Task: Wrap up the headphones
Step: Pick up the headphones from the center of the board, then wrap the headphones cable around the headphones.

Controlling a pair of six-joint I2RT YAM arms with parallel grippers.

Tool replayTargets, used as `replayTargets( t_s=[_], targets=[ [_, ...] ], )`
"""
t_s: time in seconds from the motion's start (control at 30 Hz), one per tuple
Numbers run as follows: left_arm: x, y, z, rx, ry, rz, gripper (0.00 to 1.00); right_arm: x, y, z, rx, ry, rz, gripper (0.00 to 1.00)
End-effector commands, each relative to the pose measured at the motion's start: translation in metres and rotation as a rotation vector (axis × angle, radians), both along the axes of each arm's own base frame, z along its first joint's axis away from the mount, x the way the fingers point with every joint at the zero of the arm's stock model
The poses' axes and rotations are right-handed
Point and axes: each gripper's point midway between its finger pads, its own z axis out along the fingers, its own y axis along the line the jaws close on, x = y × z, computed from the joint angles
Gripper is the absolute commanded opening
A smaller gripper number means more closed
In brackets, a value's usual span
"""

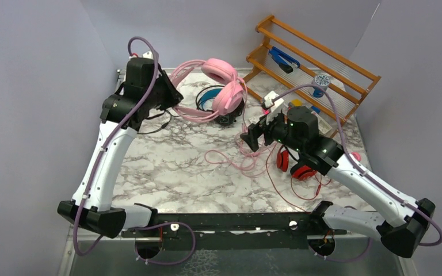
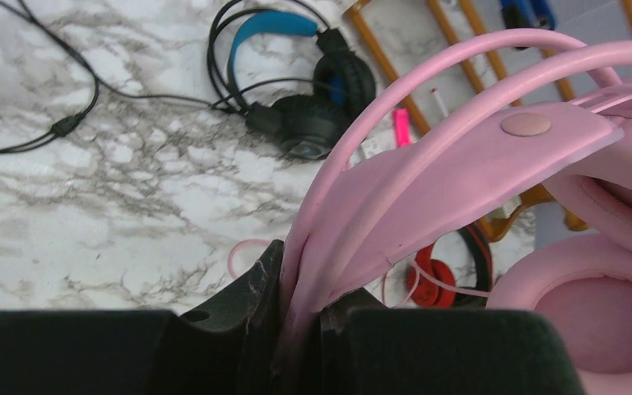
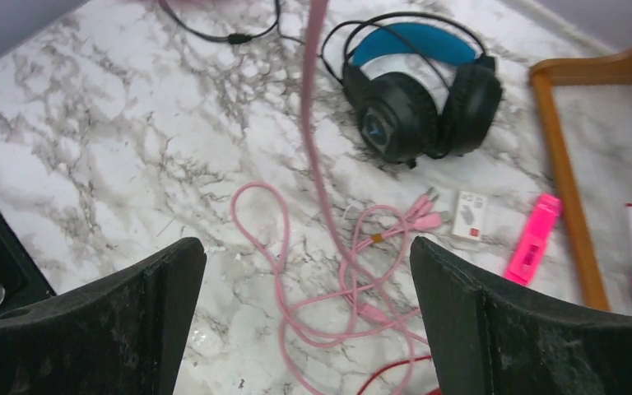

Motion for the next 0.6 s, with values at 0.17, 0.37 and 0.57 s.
replayTargets(
  t_s=[0.17,0.37,0.57],
  targets=[
    [0.016,-0.018,0.116,-0.183,-0.215,-0.02,0.0,0.028,0.04,-0.008,0.205,0.024,0.254,0.96],
    [0.011,-0.021,0.14,-0.249,-0.24,-0.01,0.0,0.051,0.043,-0.006,0.194,-0.027,0.241,0.94],
    [0.01,-0.018,0.147,-0.292,-0.24,0.03,0.0,0.053,0.051,-0.011,0.202,-0.055,0.294,0.82]
  ],
)
